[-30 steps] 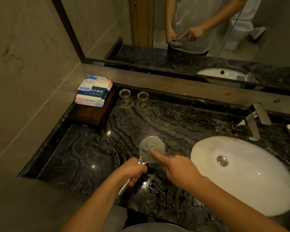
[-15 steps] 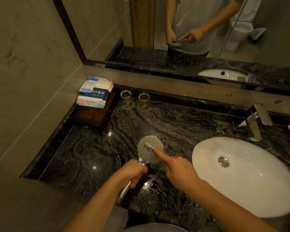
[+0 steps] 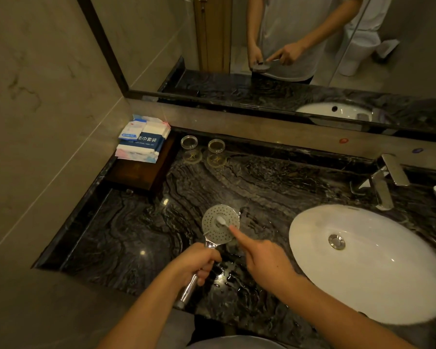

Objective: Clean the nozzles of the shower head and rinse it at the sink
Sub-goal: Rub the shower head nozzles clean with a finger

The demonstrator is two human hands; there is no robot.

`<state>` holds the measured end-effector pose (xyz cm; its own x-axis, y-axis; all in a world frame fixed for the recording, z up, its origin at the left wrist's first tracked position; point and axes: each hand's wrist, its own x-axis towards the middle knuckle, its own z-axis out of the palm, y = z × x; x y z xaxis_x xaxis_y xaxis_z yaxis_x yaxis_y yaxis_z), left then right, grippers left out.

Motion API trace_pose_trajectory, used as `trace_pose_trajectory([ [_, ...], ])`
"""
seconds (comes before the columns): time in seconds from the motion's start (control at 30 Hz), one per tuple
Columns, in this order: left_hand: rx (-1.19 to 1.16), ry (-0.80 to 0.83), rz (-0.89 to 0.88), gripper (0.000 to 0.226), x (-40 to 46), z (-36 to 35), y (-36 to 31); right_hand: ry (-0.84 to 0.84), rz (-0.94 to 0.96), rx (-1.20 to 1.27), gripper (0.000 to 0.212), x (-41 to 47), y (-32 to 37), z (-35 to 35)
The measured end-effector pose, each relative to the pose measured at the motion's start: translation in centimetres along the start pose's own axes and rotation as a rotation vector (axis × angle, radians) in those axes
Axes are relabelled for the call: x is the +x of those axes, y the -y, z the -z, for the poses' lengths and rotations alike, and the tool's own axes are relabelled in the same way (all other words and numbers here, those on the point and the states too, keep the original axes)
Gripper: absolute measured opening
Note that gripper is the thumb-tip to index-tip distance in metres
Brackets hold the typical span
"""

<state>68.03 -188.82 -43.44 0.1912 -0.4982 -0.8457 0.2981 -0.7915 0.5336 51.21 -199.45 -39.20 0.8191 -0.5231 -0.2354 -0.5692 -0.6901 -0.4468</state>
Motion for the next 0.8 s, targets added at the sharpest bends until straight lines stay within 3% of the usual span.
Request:
trace_pose_trajectory([
  [0.27, -0.042, 0.018, -0.002, 0.036, -0.1, -0.8, -0.3, -0.121, -0.117, -0.005, 0.065, 2.2, -1.1, 1.6],
  [0.57, -0.099, 0.012, 0.033, 0.035, 0.2, -1.5, 0.5, -0.048, -0.040, 0.036, 0.084, -0.8, -0.2, -2.1],
  [0.8, -0.099, 0.000, 0.001, 0.035, 0.0, -1.4, 0.3, -0.137, -0.141, 0.015, 0.073, 1.4, -1.5, 0.6],
])
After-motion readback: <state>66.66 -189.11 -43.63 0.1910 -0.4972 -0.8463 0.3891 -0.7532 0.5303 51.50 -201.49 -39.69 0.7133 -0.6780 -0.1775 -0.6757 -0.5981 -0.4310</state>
